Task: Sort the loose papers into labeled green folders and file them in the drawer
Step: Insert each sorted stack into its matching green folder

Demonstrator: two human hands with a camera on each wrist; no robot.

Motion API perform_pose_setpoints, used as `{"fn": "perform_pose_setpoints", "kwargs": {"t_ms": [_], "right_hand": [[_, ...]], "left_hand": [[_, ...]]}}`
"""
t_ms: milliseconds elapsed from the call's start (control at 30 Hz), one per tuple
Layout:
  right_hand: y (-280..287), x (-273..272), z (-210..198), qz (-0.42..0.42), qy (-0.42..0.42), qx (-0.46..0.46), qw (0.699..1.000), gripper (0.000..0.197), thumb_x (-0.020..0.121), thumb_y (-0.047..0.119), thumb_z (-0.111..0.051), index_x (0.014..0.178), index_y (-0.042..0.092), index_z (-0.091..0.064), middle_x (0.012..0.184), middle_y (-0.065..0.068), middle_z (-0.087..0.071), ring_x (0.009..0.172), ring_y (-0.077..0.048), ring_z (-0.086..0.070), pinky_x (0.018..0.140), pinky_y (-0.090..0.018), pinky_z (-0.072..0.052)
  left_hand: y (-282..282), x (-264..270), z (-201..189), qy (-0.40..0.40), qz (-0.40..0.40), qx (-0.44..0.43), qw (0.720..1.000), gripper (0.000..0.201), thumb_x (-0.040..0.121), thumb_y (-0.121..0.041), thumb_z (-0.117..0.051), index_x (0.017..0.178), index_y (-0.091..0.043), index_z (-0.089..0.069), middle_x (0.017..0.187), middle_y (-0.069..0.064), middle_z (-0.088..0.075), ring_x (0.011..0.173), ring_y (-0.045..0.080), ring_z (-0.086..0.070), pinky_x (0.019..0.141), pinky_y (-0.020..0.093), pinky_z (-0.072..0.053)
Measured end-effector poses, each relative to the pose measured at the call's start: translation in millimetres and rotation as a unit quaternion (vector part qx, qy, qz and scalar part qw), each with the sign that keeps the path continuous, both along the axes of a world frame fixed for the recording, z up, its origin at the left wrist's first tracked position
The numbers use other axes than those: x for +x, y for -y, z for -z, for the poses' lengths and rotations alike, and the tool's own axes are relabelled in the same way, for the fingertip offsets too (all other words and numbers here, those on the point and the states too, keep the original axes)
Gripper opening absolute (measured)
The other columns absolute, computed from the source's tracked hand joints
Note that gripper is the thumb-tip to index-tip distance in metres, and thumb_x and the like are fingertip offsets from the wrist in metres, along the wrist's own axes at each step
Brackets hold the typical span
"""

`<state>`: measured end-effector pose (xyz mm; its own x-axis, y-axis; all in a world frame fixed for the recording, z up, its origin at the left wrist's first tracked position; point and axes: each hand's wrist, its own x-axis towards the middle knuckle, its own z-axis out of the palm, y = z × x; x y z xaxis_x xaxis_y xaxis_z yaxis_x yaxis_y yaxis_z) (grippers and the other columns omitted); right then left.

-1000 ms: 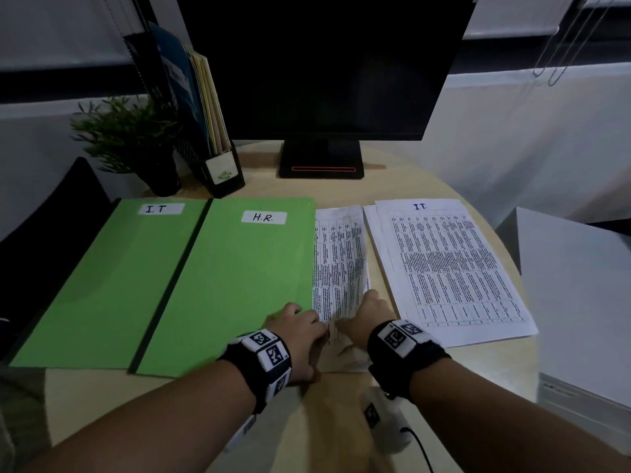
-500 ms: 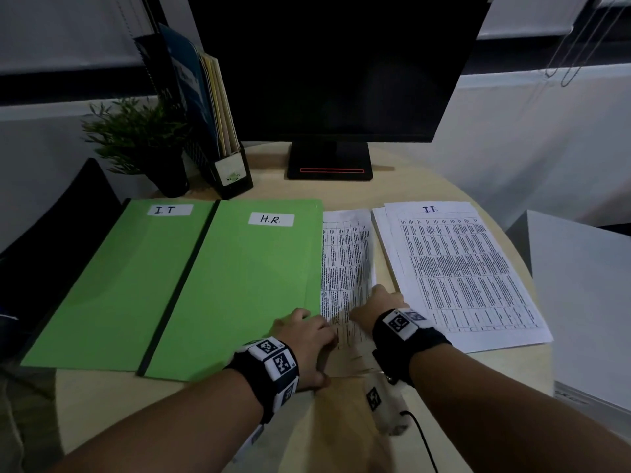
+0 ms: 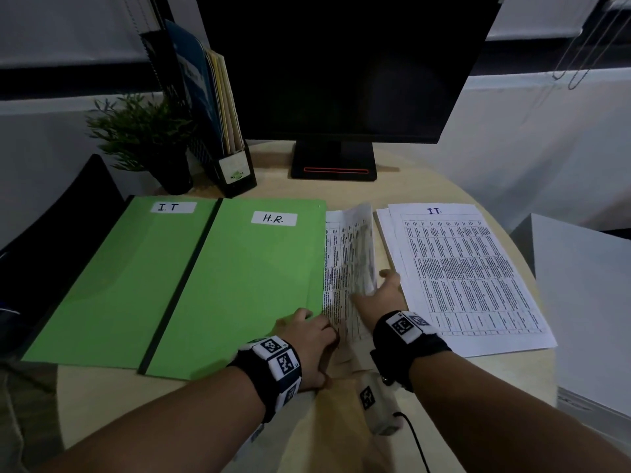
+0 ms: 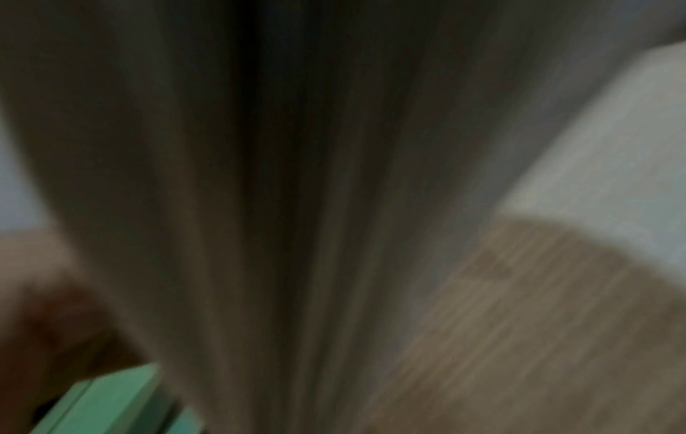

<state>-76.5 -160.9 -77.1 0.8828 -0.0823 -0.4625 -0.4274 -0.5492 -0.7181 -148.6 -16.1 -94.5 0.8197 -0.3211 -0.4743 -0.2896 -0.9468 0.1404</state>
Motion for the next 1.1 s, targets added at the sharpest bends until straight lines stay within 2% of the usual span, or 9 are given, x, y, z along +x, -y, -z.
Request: {"fn": "perform_pose_setpoints", "kwargs": {"t_ms": [67, 167, 233, 300, 467, 567, 867, 1000, 1100], "right_hand": [[5, 4, -2, 0.019, -0.04, 0.009, 0.999, 0.065, 0.088, 0.018, -0.062, 0.142, 0.012, -0.026, 0.106, -0.008, -0.054, 0.06, -0.007, -0.046, 0.045, -0.019, -0.031], [10, 9, -3, -0.053, -0.131, -0.028, 0.99, 0.051, 0.089, 0.017, -0.062, 0.133, 0.003, -0.04, 0.104, -0.009, -0.053, 0.07, -0.017, -0.054, 0.05, -0.023, -0.039], [13, 11, 0, -0.071, -0.13, -0.031, 0.988, 0.047, 0.084, 0.01, -0.068, 0.126, 0.004, -0.047, 0.112, -0.011, -0.061, 0.092, -0.027, -0.061, 0.068, -0.03, -0.053], [15, 12, 0, -0.079, -0.096, -0.021, 0.992, 0.044, 0.081, 0.004, -0.07, 0.12, 0.008, -0.052, 0.113, -0.011, -0.063, 0.098, -0.025, -0.061, 0.079, -0.032, -0.053], [32, 6, -14, -0.086, -0.008, -0.037, 0.996, 0.045, 0.083, 0.001, -0.064, 0.125, 0.013, -0.055, 0.094, -0.006, -0.06, 0.082, -0.019, -0.054, 0.067, -0.023, -0.042], [56, 3, -24, -0.055, 0.024, -0.026, 0.998, 0.037, 0.081, -0.003, -0.063, 0.114, 0.014, -0.06, 0.083, -0.003, -0.06, 0.074, -0.019, -0.055, 0.057, -0.02, -0.039], [117, -23, -62, -0.003, 0.146, -0.025, 0.989, 0.031, 0.077, -0.003, -0.064, 0.091, 0.025, -0.06, 0.082, -0.005, -0.065, 0.079, -0.025, -0.061, 0.071, -0.03, -0.046], [132, -28, -79, 0.002, 0.212, 0.022, 0.977, 0.031, 0.079, -0.006, -0.063, 0.091, 0.022, -0.06, 0.082, -0.004, -0.065, 0.071, -0.017, -0.058, 0.064, -0.025, -0.042], [137, -30, -84, 0.012, 0.21, 0.097, 0.973, 0.037, 0.08, -0.008, -0.063, 0.087, 0.028, -0.062, 0.086, 0.003, -0.069, 0.079, -0.017, -0.064, 0.074, -0.03, -0.049]], "left_hand": [[0, -1, -2, 0.006, -0.001, -0.008, 1.0, 0.066, 0.073, -0.056, -0.066, 0.128, -0.026, -0.047, 0.127, -0.006, -0.043, 0.123, 0.028, -0.03, 0.096, 0.041, -0.038], [0, -2, -4, 0.007, -0.01, -0.023, 1.0, 0.063, 0.074, -0.055, -0.067, 0.126, -0.026, -0.047, 0.125, -0.007, -0.044, 0.122, 0.026, -0.03, 0.096, 0.04, -0.037], [0, -4, -3, 0.008, -0.023, -0.033, 0.999, 0.061, 0.072, -0.056, -0.067, 0.123, -0.028, -0.049, 0.123, -0.008, -0.045, 0.121, 0.023, -0.031, 0.096, 0.039, -0.04], [0, -5, -5, 0.02, -0.032, -0.041, 0.998, 0.062, 0.066, -0.062, -0.064, 0.118, -0.032, -0.049, 0.118, -0.011, -0.045, 0.117, 0.021, -0.034, 0.095, 0.041, -0.042], [3, -8, -6, 0.026, -0.017, -0.048, 0.998, 0.067, 0.063, -0.073, -0.053, 0.115, -0.03, -0.049, 0.115, -0.01, -0.045, 0.11, 0.02, -0.035, 0.092, 0.043, -0.043], [4, -10, -1, 0.027, -0.013, -0.024, 0.999, 0.065, 0.066, -0.074, -0.05, 0.114, -0.03, -0.05, 0.118, -0.009, -0.045, 0.115, 0.022, -0.035, 0.093, 0.046, -0.042], [9, -3, -15, -0.023, -0.082, -0.061, 0.995, 0.06, 0.074, -0.07, -0.057, 0.117, -0.028, -0.054, 0.123, -0.007, -0.05, 0.116, 0.018, -0.042, 0.097, 0.038, -0.042], [11, 15, -40, -0.034, -0.258, -0.216, 0.941, 0.061, 0.086, -0.055, -0.058, 0.138, -0.027, -0.042, 0.143, -0.003, -0.041, 0.122, 0.019, -0.049, 0.094, 0.033, -0.045], [10, 41, -63, 0.008, -0.352, -0.312, 0.882, 0.081, 0.083, -0.056, -0.059, 0.15, -0.026, -0.022, 0.155, 0.0, -0.026, 0.135, 0.022, -0.037, 0.107, 0.043, -0.039]]}}
